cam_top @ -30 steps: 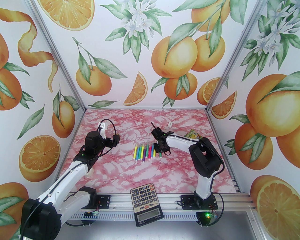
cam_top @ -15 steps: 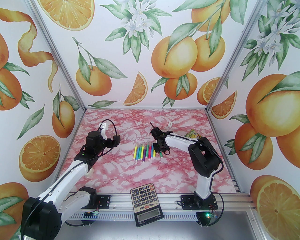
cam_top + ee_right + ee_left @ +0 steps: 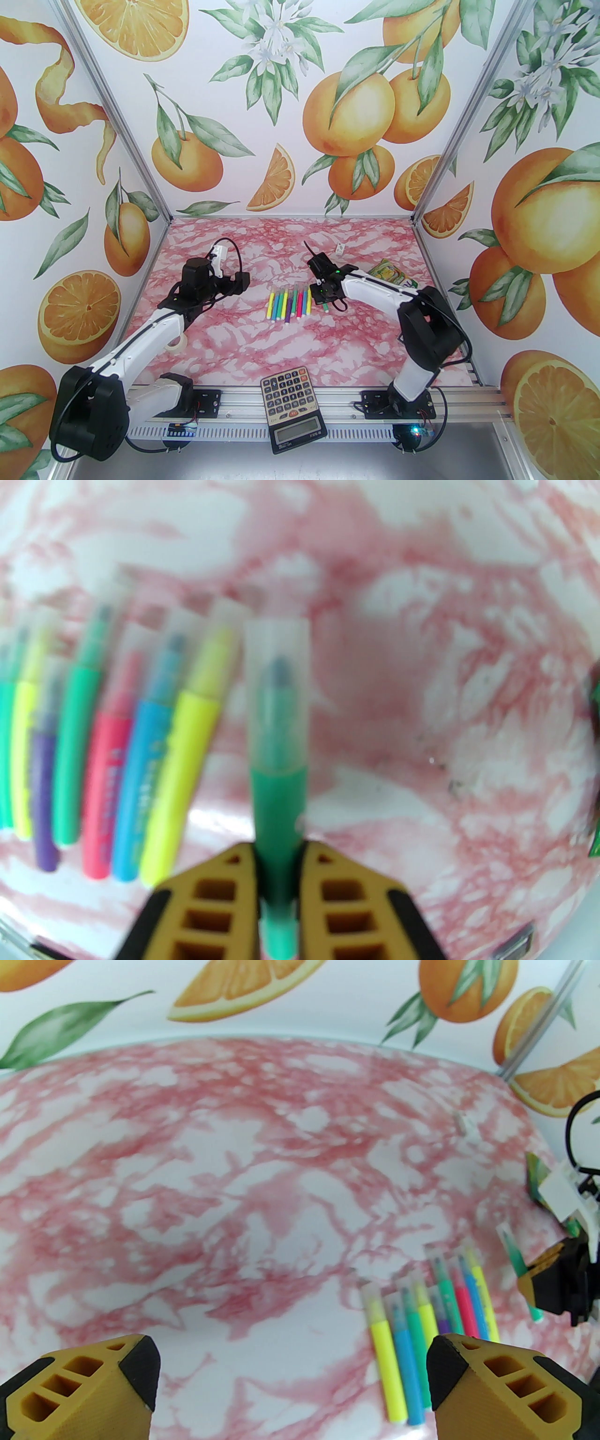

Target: Open the pen caps

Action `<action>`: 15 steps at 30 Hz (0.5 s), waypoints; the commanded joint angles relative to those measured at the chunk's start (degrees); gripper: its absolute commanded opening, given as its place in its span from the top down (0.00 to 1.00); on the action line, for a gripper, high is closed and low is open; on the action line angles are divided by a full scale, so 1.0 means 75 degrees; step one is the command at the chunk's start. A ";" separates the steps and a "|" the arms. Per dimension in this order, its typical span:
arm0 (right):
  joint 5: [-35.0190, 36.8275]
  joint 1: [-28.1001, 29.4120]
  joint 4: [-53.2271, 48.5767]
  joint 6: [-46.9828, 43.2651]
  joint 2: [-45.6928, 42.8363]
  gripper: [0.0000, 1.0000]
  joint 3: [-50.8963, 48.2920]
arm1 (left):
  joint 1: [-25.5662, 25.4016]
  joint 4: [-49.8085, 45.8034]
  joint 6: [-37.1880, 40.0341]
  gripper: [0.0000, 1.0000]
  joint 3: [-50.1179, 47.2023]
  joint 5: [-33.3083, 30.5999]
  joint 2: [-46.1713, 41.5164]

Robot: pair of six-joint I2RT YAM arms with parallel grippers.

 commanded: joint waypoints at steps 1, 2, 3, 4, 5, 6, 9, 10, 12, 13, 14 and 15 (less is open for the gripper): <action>-0.0774 -0.0005 0.0687 -0.0400 -0.0438 0.86 -0.0256 | -0.0070 0.0572 -0.0317 0.03 0.0372 0.0791 0.0231; -0.1046 -0.0007 0.0884 -0.0429 -0.0541 0.86 -0.0347 | -0.0091 0.0678 -0.0394 0.04 0.0435 0.0974 0.0316; -0.1357 -0.0009 0.1075 -0.0456 -0.0661 0.86 -0.0437 | -0.0111 0.0753 -0.0475 0.04 0.0487 0.1131 0.0403; -0.1625 -0.0002 0.1256 -0.0477 -0.0765 0.86 -0.0503 | -0.0143 0.0814 -0.0534 0.04 0.0537 0.1241 0.0482; -0.1909 0.0003 0.1445 -0.0489 -0.0887 0.86 -0.0591 | -0.0180 0.0851 -0.0569 0.05 0.0604 0.1367 0.0565; -0.2186 0.0005 0.1634 -0.0498 -0.1003 0.85 -0.0685 | -0.0230 0.0894 -0.0600 0.05 0.0682 0.1478 0.0657; -0.2877 0.0008 0.2165 -0.0499 -0.1338 0.85 -0.0880 | -0.0395 0.0934 -0.0677 0.07 0.0898 0.1745 0.0925; -0.3050 0.0028 0.2303 -0.0493 -0.1425 0.85 -0.0928 | -0.0447 0.0934 -0.0711 0.07 0.0973 0.1837 0.1003; -0.3291 0.0045 0.2581 -0.0499 -0.1563 0.85 -0.1014 | -0.0553 0.0999 -0.0816 0.10 0.1116 0.2128 0.1206; -0.3357 0.0049 0.2634 -0.0502 -0.1611 0.85 -0.1007 | -0.0612 0.1035 -0.0858 0.11 0.1185 0.2254 0.1293; -0.3435 0.0067 0.2680 -0.0499 -0.1631 0.85 -0.0984 | -0.0670 0.1094 -0.0924 0.11 0.1250 0.2402 0.1374; -0.3514 0.0076 0.2716 -0.0501 -0.1654 0.85 -0.0966 | -0.0728 0.1187 -0.0991 0.12 0.1306 0.2522 0.1443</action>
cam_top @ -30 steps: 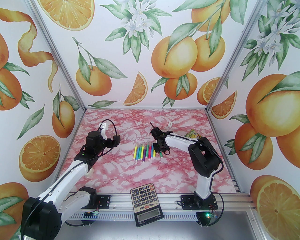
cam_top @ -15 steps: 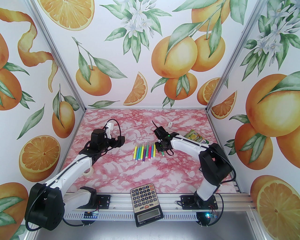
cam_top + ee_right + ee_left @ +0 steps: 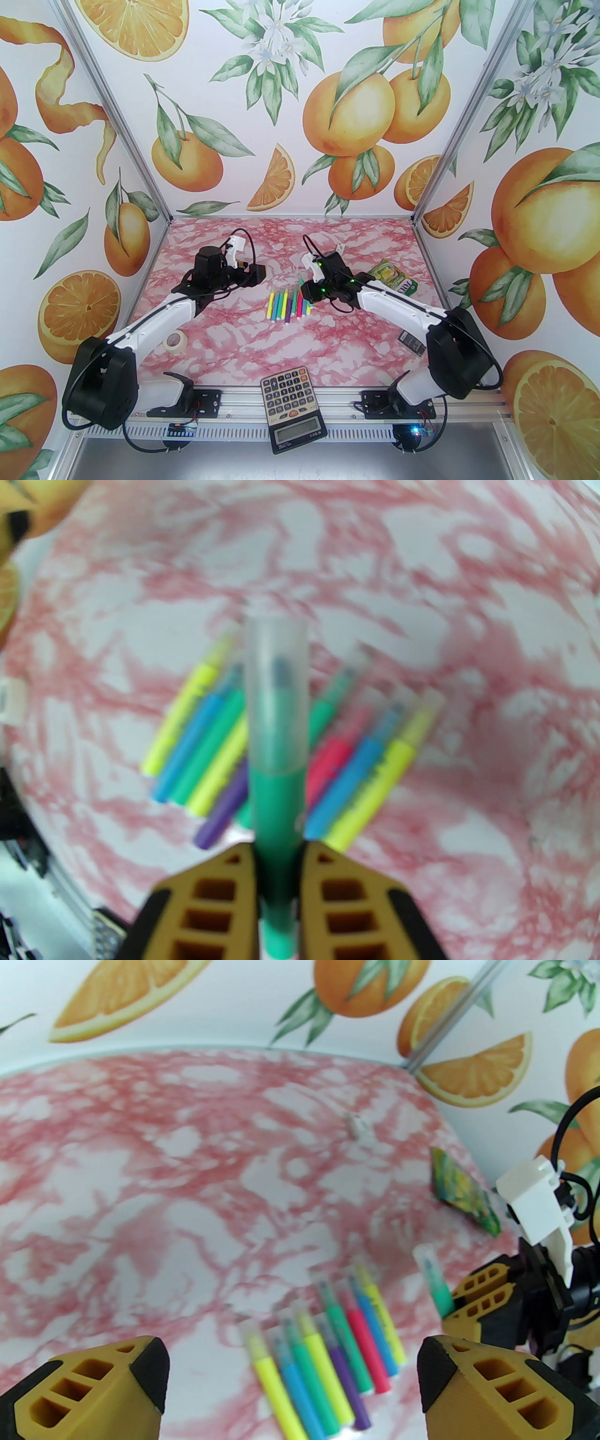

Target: Open the pen caps

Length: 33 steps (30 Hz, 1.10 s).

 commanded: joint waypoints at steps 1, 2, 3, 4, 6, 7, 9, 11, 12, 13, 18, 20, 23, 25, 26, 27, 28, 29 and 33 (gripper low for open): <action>-0.0729 0.0080 0.0697 -0.0111 -0.0228 0.85 -0.0028 | -0.0192 0.0507 -0.0286 0.13 0.0435 0.0778 0.0231; -0.0788 0.0114 0.0755 -0.0114 -0.0259 0.85 -0.0025 | -0.0254 0.0576 -0.0331 0.13 0.0496 0.0874 0.0303; -0.0832 0.0143 0.0812 -0.0117 -0.0272 0.85 -0.0016 | -0.0306 0.0634 -0.0379 0.14 0.0565 0.0982 0.0365; -0.0859 0.0173 0.0861 -0.0117 -0.0274 0.85 -0.0014 | -0.0348 0.0659 -0.0414 0.14 0.0621 0.1065 0.0411; -0.0907 0.0244 0.0974 -0.0093 -0.0320 0.84 -0.0014 | -0.0438 0.0683 -0.0461 0.16 0.0770 0.1242 0.0524; -0.0909 0.0267 0.1017 -0.0071 -0.0332 0.84 -0.0014 | -0.0460 0.0672 -0.0472 0.17 0.0829 0.1315 0.0554; -0.0927 0.0325 0.1130 -0.0057 -0.0379 0.84 -0.0048 | -0.0509 0.0654 -0.0513 0.20 0.0932 0.1413 0.0624; -0.0924 0.0375 0.1228 -0.0029 -0.0426 0.84 -0.0066 | -0.0534 0.0654 -0.0564 0.21 0.0977 0.1514 0.0681; -0.0922 0.0383 0.1292 -0.0012 -0.0459 0.84 -0.0094 | -0.0545 0.0649 -0.0587 0.22 0.1001 0.1567 0.0705; -0.0934 0.0394 0.1332 0.0003 -0.0480 0.84 -0.0098 | -0.0556 0.0647 -0.0619 0.24 0.1019 0.1614 0.0731; -0.0957 0.0444 0.1427 -0.0022 -0.0565 0.84 -0.0077 | -0.0603 0.0682 -0.0787 0.29 0.1075 0.1870 0.0856; -0.0967 0.0452 0.1444 -0.0035 -0.0559 0.84 -0.0071 | -0.0624 0.0707 -0.0834 0.30 0.1108 0.1920 0.0879; -0.1005 0.0477 0.1479 -0.0057 -0.0569 0.84 -0.0042 | -0.0661 0.0707 -0.0879 0.32 0.1172 0.1991 0.0919; -0.1024 0.0494 0.1490 -0.0080 -0.0577 0.84 -0.0037 | -0.0676 0.0729 -0.0926 0.34 0.1202 0.2040 0.0950; -0.1025 0.0504 0.1492 -0.0082 -0.0561 0.84 -0.0014 | -0.0681 0.0753 -0.0956 0.36 0.1214 0.2074 0.0967; -0.1031 0.0514 0.1491 -0.0094 -0.0561 0.84 -0.0018 | -0.0686 0.0776 -0.0997 0.38 0.1229 0.2093 0.0978; -0.1035 0.0510 0.1491 -0.0103 -0.0564 0.84 -0.0026 | -0.0686 0.0797 -0.1032 0.41 0.1238 0.2108 0.0991; -0.1048 0.0515 0.1490 -0.0108 -0.0566 0.84 -0.0025 | -0.0697 0.0829 -0.1085 0.43 0.1249 0.2154 0.1008; -0.0993 0.0507 0.1531 -0.0141 -0.0591 0.84 -0.0057 | -0.0750 0.0870 -0.1174 0.49 0.1267 0.2275 0.1044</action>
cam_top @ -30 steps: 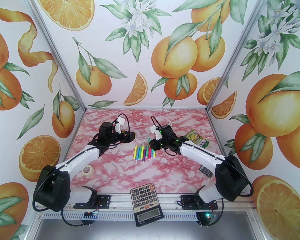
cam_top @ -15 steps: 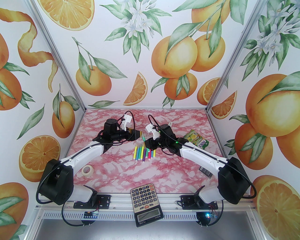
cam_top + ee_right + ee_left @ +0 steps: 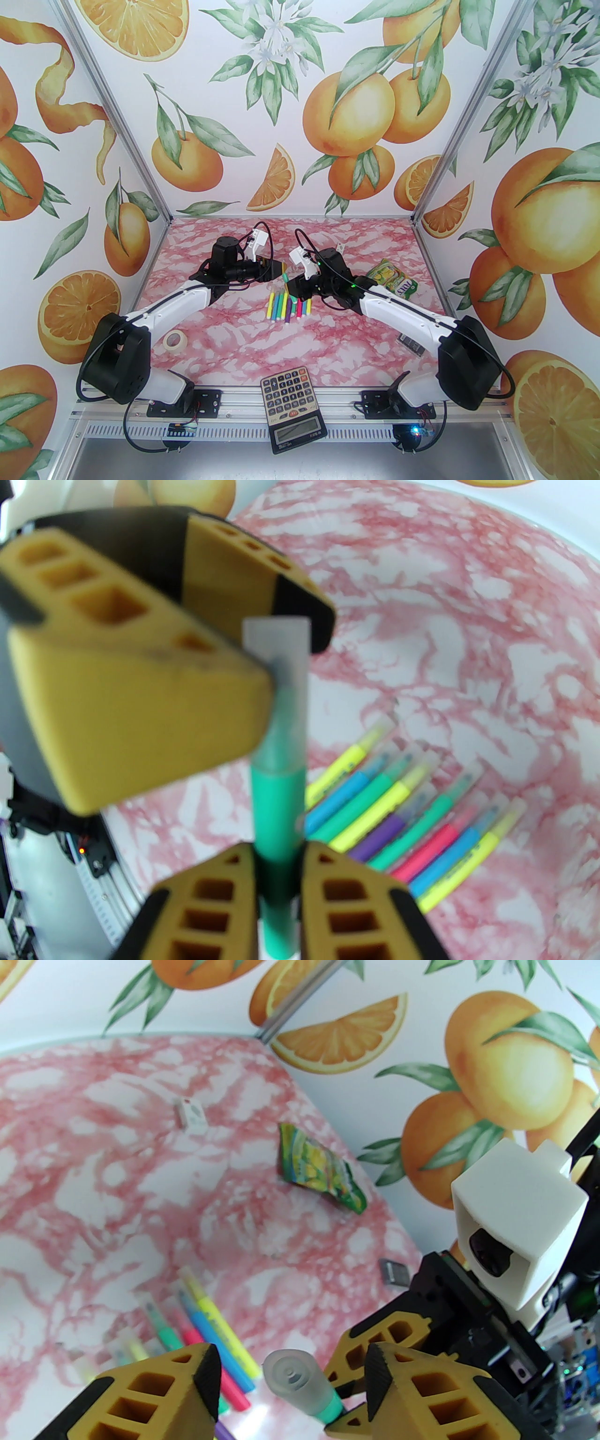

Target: Open the pen caps

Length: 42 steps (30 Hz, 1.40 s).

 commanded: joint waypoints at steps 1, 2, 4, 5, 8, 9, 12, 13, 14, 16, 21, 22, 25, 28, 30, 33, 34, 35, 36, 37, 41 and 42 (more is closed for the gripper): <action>-0.0099 0.0053 0.0304 -0.0127 -0.0223 0.84 -0.0033 | -0.0092 0.0299 -0.0082 0.50 0.0306 0.0275 0.0066; -0.0107 0.0055 0.0320 -0.0134 -0.0227 0.84 -0.0031 | -0.0098 0.0289 -0.0090 0.51 0.0306 0.0286 0.0070; -0.0085 0.0063 0.0346 -0.0129 -0.0243 0.84 -0.0049 | -0.0104 0.0288 -0.0104 0.55 0.0306 0.0296 0.0050; -0.0086 0.0063 0.0367 -0.0127 -0.0259 0.84 -0.0060 | -0.0104 0.0283 -0.0133 0.57 0.0306 0.0311 0.0049; -0.0084 0.0061 0.0437 -0.0123 -0.0270 0.84 -0.0091 | -0.0117 0.0305 -0.0191 0.63 0.0317 0.0358 0.0044; -0.0074 0.0054 0.0450 -0.0123 -0.0273 0.84 -0.0097 | -0.0118 0.0310 -0.0225 0.65 0.0329 0.0370 0.0044; -0.0021 0.0058 0.0492 -0.0135 -0.0277 0.82 -0.0122 | -0.0118 0.0366 -0.0331 0.76 0.0329 0.0402 0.0032; -0.0016 0.0063 0.0510 -0.0125 -0.0283 0.81 -0.0131 | -0.0115 0.0398 -0.0364 0.79 0.0329 0.0394 0.0032; -0.0015 0.0063 0.0539 -0.0120 -0.0286 0.79 -0.0146 | -0.0117 0.0416 -0.0399 0.82 0.0329 0.0396 0.0020; 0.0017 0.0061 0.0563 -0.0097 -0.0291 0.73 -0.0184 | -0.0115 0.0463 -0.0459 0.86 0.0329 0.0402 -0.0007; 0.0051 0.0060 0.0703 -0.0078 -0.0249 0.63 -0.0291 | -0.0114 0.0475 -0.0596 0.93 0.0396 0.0427 -0.0062; 0.0021 0.0062 0.0758 -0.0062 -0.0229 0.62 -0.0309 | -0.0114 0.0469 -0.0611 0.94 0.0411 0.0434 -0.0073; -0.0058 0.0056 0.0901 0.0005 -0.0177 0.61 -0.0362 | -0.0117 0.0484 -0.0678 0.96 0.0452 0.0428 -0.0122; -0.0102 0.0053 0.1025 0.0057 -0.0157 0.62 -0.0401 | -0.0115 0.0484 -0.0736 0.99 0.0481 0.0428 -0.0132; -0.0121 0.0054 0.1099 0.0064 -0.0159 0.64 -0.0414 | -0.0126 0.0497 -0.0778 1.00 0.0499 0.0428 -0.0131; -0.0150 0.0057 0.1177 0.0080 -0.0143 0.66 -0.0409 | -0.0114 0.0573 -0.0878 1.00 0.0505 0.0451 -0.0088; -0.0144 0.0062 0.1186 0.0082 -0.0126 0.67 -0.0407 | -0.0118 0.0624 -0.0918 1.00 0.0514 0.0466 -0.0074; -0.0163 0.0057 0.1200 0.0083 -0.0119 0.68 -0.0410 | -0.0115 0.0676 -0.0972 1.00 0.0515 0.0486 -0.0062; -0.0157 0.0059 0.1216 0.0077 -0.0100 0.69 -0.0414 | -0.0124 0.0713 -0.1009 1.00 0.0517 0.0507 -0.0050; -0.0162 0.0055 0.1233 0.0078 -0.0091 0.70 -0.0411 | -0.0122 0.0753 -0.1047 1.00 0.0517 0.0531 -0.0038; -0.0176 0.0059 0.1254 0.0072 -0.0074 0.72 -0.0425 | -0.0109 0.0803 -0.1103 1.00 0.0534 0.0534 -0.0027; -0.0168 0.0057 0.1260 0.0064 -0.0069 0.72 -0.0438 | -0.0107 0.0800 -0.1111 1.00 0.0539 0.0528 -0.0033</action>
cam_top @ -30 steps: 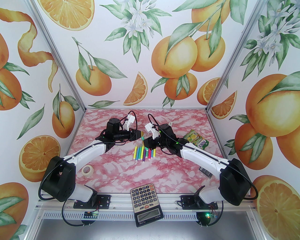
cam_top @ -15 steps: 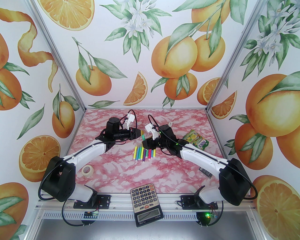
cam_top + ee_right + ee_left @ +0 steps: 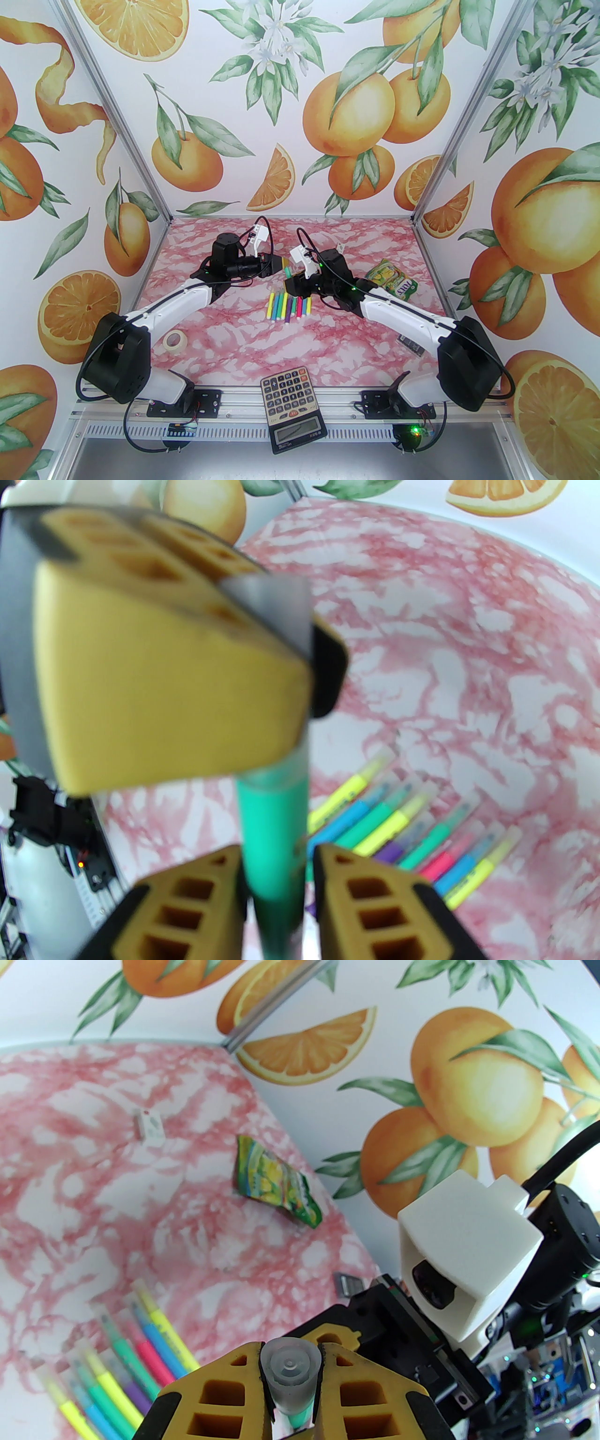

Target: Open the pen caps

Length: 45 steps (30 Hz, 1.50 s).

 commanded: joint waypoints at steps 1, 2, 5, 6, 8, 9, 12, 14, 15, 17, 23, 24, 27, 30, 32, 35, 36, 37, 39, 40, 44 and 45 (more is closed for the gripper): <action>-0.0150 0.0054 0.0340 -0.0011 -0.0021 0.73 -0.0129 | -0.0014 0.0363 -0.0102 1.00 0.0284 0.0146 -0.0059; -0.0151 0.0060 0.0333 -0.0020 -0.0031 0.74 -0.0135 | -0.0013 0.0352 -0.0106 1.00 0.0284 0.0146 -0.0056; -0.0154 0.0063 0.0296 -0.0073 -0.0110 0.79 -0.0191 | 0.0007 0.0285 -0.0095 1.00 0.0295 0.0088 -0.0064; -0.0139 0.0061 0.0260 -0.0109 -0.0148 0.81 -0.0211 | 0.0032 0.0227 -0.0104 1.00 0.0304 0.0024 -0.0076; -0.0108 0.0057 0.0162 -0.0201 -0.0225 0.85 -0.0262 | 0.0080 0.0123 -0.0125 1.00 0.0307 -0.0107 -0.0092; -0.0070 0.0061 0.0105 -0.0264 -0.0272 0.86 -0.0288 | 0.0131 0.0117 -0.0152 1.00 0.0301 -0.0154 -0.0089; 0.0050 0.0063 -0.0091 -0.0454 -0.0400 0.91 -0.0394 | 0.0276 0.0117 -0.0273 1.00 0.0284 -0.0256 -0.0100; 0.0127 0.0063 -0.0191 -0.0551 -0.0471 0.94 -0.0456 | 0.0371 0.0127 -0.0349 1.00 0.0284 -0.0319 -0.0111; 0.0161 0.0052 -0.0251 -0.0603 -0.0501 0.96 -0.0491 | 0.0419 0.0140 -0.0396 1.00 0.0284 -0.0346 -0.0107; 0.0211 0.0063 -0.0349 -0.0677 -0.0549 0.99 -0.0549 | 0.0516 0.0164 -0.0478 1.00 0.0284 -0.0398 -0.0111; 0.0307 0.0058 -0.0580 -0.0901 -0.0646 1.00 -0.0736 | 0.0803 0.0275 -0.0830 1.00 0.0228 -0.0604 -0.0112; 0.0328 0.0060 -0.0604 -0.0940 -0.0683 1.00 -0.0792 | 0.0849 0.0344 -0.0916 1.00 0.0203 -0.0618 -0.0127; 0.0441 0.0062 -0.0621 -0.1062 -0.0782 1.00 -0.0931 | 0.0970 0.0460 -0.1038 1.00 0.0162 -0.0604 -0.0123; 0.0560 0.0052 -0.0663 -0.1153 -0.0853 1.00 -0.1009 | 0.1083 0.0435 -0.1125 1.00 0.0166 -0.0621 -0.0090; 0.0580 0.0041 -0.0651 -0.1192 -0.0871 1.00 -0.1038 | 0.1166 0.0434 -0.1182 1.00 0.0156 -0.0598 -0.0070; 0.0546 0.0036 -0.0651 -0.1258 -0.0848 1.00 -0.1066 | 0.1257 0.0434 -0.1237 1.00 0.0144 -0.0585 -0.0091; 0.0540 0.0029 -0.0660 -0.1277 -0.0832 1.00 -0.1073 | 0.1290 0.0424 -0.1238 1.00 0.0137 -0.0591 -0.0099; 0.0514 0.0018 -0.0661 -0.1291 -0.0823 1.00 -0.1073 | 0.1310 0.0411 -0.1252 1.00 0.0131 -0.0601 -0.0122; 0.0504 -0.0012 -0.0660 -0.1318 -0.0814 1.00 -0.1111 | 0.1374 0.0365 -0.1238 1.00 0.0120 -0.0633 -0.0168; 0.0471 -0.0036 -0.0663 -0.1335 -0.0819 1.00 -0.1114 | 0.1410 0.0341 -0.1243 1.00 0.0099 -0.0656 -0.0192; 0.0393 -0.0140 -0.0668 -0.1381 -0.0866 1.00 -0.1175 | 0.1565 0.0316 -0.1307 1.00 -0.0006 -0.0746 -0.0281; 0.0371 -0.0165 -0.0688 -0.1399 -0.0886 1.00 -0.1198 | 0.1617 0.0328 -0.1330 1.00 -0.0034 -0.0745 -0.0304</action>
